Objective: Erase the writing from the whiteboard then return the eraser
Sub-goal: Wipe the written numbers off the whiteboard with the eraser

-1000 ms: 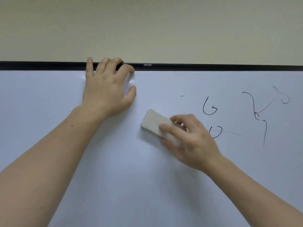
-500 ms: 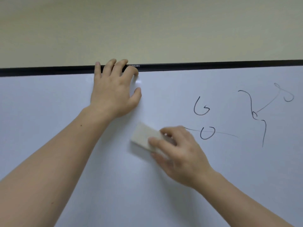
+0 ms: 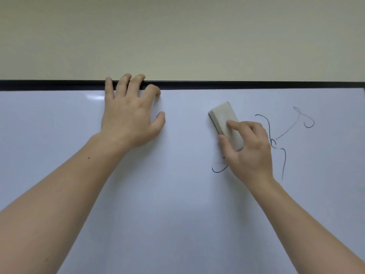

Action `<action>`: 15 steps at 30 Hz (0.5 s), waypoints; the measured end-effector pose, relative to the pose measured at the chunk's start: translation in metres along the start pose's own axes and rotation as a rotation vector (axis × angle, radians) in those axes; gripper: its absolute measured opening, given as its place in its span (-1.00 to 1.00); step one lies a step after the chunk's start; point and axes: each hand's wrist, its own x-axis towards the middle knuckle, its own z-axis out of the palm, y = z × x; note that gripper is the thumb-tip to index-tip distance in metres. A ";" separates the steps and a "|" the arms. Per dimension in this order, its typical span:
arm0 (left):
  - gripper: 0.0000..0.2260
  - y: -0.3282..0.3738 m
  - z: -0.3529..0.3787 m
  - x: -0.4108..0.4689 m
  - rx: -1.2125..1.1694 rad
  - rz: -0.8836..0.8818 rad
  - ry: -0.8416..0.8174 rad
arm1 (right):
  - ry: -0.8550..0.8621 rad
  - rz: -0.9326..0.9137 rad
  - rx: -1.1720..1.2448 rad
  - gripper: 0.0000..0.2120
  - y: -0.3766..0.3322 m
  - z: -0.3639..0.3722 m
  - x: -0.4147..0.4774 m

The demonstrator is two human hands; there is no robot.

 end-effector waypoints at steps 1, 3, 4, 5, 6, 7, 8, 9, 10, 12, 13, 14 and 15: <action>-0.55 0.001 0.001 0.000 0.003 0.001 -0.002 | -0.001 -0.012 0.012 -0.69 -0.006 0.003 -0.005; -0.56 0.006 0.002 0.000 -0.003 0.006 -0.005 | -0.045 -0.144 0.035 -0.71 -0.016 0.007 -0.024; -0.57 0.008 0.003 0.001 -0.008 0.014 -0.006 | -0.090 -0.246 0.049 -0.72 -0.019 0.008 -0.037; -0.58 0.010 0.004 0.002 -0.011 0.025 -0.006 | -0.149 -0.346 0.060 -0.72 -0.020 0.007 -0.050; -0.58 0.013 0.005 0.004 -0.014 0.034 -0.007 | -0.207 -0.432 0.062 -0.73 -0.019 0.004 -0.062; -0.58 0.016 0.006 0.005 -0.016 0.043 -0.007 | -0.250 -0.498 0.057 -0.74 -0.015 0.001 -0.070; -0.58 0.018 0.007 0.007 -0.018 0.049 -0.008 | -0.273 -0.538 0.048 -0.74 -0.009 -0.002 -0.074; -0.58 0.021 0.008 0.008 -0.019 0.053 -0.009 | -0.276 -0.554 0.036 -0.73 -0.002 -0.006 -0.075; -0.58 0.024 0.010 0.009 -0.020 0.056 -0.008 | -0.265 -0.542 0.018 -0.73 0.007 -0.011 -0.073; -0.57 0.028 0.011 0.010 -0.020 0.051 -0.006 | -0.213 -0.458 -0.010 -0.73 0.025 -0.019 -0.062; -0.58 0.029 0.012 0.010 -0.023 0.048 -0.003 | -0.176 -0.395 -0.021 -0.72 0.033 -0.023 -0.056; -0.58 0.030 0.012 0.010 -0.026 0.044 0.001 | -0.135 -0.322 -0.033 -0.71 0.040 -0.026 -0.049; -0.58 0.031 0.013 0.010 -0.028 0.041 0.006 | -0.091 -0.239 -0.049 -0.70 0.046 -0.029 -0.043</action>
